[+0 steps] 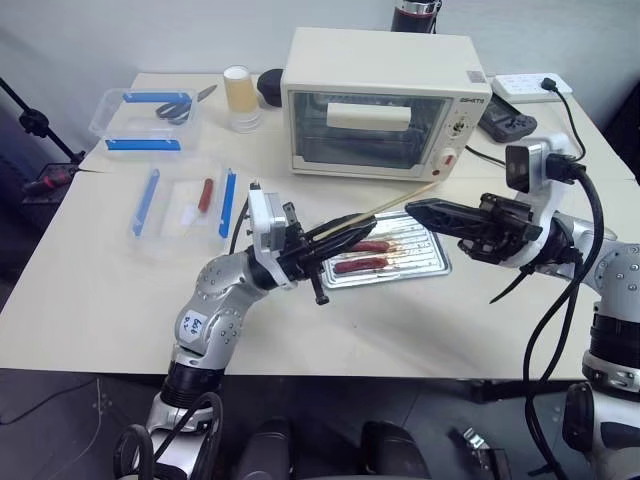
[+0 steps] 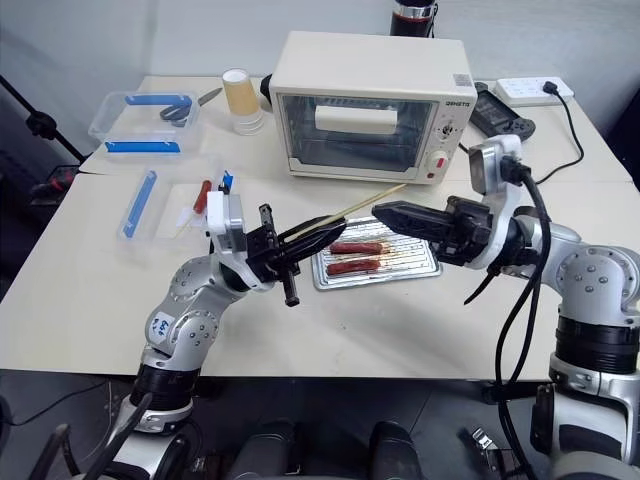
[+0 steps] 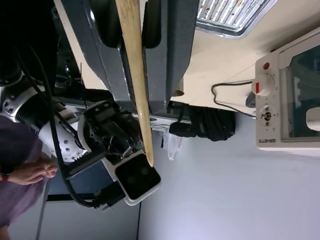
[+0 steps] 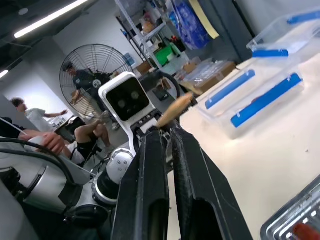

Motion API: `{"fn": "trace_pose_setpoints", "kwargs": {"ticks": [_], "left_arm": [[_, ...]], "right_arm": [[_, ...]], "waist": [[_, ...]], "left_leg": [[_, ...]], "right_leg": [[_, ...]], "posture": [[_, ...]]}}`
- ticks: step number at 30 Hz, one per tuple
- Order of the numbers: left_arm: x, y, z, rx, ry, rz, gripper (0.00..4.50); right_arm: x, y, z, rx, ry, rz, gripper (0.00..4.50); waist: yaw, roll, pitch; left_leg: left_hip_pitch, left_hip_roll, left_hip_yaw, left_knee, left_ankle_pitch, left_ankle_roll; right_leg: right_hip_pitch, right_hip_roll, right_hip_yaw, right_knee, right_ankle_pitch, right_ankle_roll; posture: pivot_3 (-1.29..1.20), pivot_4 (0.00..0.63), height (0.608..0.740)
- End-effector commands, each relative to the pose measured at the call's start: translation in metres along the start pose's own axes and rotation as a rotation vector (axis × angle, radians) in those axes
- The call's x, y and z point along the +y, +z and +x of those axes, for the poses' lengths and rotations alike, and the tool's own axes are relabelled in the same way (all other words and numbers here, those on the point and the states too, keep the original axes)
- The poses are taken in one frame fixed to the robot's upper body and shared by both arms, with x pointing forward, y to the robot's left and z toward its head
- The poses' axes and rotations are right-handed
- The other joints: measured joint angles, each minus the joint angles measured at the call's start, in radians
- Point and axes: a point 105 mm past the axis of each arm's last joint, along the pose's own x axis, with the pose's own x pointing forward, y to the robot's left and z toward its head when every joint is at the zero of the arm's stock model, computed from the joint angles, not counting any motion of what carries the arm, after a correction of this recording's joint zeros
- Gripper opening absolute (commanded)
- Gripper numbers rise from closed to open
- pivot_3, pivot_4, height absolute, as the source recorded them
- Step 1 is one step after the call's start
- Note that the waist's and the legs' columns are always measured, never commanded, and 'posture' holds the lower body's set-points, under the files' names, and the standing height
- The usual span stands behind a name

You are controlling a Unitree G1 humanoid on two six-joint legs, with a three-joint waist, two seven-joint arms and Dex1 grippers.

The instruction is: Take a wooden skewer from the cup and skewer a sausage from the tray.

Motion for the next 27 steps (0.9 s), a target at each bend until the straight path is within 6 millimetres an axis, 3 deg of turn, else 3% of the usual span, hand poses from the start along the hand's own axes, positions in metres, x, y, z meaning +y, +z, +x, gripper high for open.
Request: {"fn": "trace_pose_setpoints", "kwargs": {"ticks": [1,4,13,18,24,27], "left_arm": [[0.002,0.011,-0.005,-0.001,0.015,0.048,0.0],[0.004,0.012,-0.015,0.026,0.038,0.064,0.0],[0.003,0.016,-0.045,0.091,0.121,0.094,0.0],[-0.004,0.009,-0.057,0.163,0.089,0.076,0.0],[-0.009,-0.004,-0.062,0.247,0.0,0.046,0.0],[-0.01,-0.009,-0.059,0.266,-0.026,0.036,0.0]], "right_arm": [[0.0,0.001,-0.002,0.013,-0.02,-0.046,0.67],[-0.005,-0.003,-0.007,0.019,-0.045,-0.061,1.43],[-0.016,-0.015,-0.041,0.093,-0.154,-0.102,4.48],[-0.005,-0.007,-0.04,0.121,-0.114,-0.155,4.48],[-0.01,0.0,-0.03,0.383,-0.069,-0.563,4.48],[-0.003,0.001,-0.018,0.446,0.023,-0.625,4.48]], "waist": [[0.0,0.0,0.0],[0.0,0.0,0.0],[0.001,0.0,0.0],[0.0,0.0,0.0],[-0.001,0.0,0.0],[-0.001,0.0,0.0]], "left_leg": [[0.0,0.0,0.0,0.0,0.0,0.0],[0.0,0.0,0.0,0.0,0.0,0.0],[0.0,0.0,0.0,0.0,0.0,0.0],[0.0,0.0,0.0,-0.001,0.0,0.0],[0.0,0.0,0.001,-0.001,0.0,0.0],[0.0,0.0,0.001,-0.001,0.0,0.0]], "right_leg": [[0.0,0.0,0.0,0.0,0.0,0.0],[0.0,0.0,0.0,0.0,0.0,0.0],[0.0,0.0,0.0,-0.001,0.0,0.0],[0.0,0.0,0.0,-0.001,0.0,0.0],[0.0,0.0,0.001,-0.001,0.0,0.0],[-0.001,0.0,0.001,-0.002,0.0,0.0]], "posture": [[0.0,0.15,0.74],[0.0,0.15,0.74],[0.0,0.15,0.74],[0.0,0.15,0.74],[0.0,0.15,0.74],[0.0,0.15,0.74]]}}
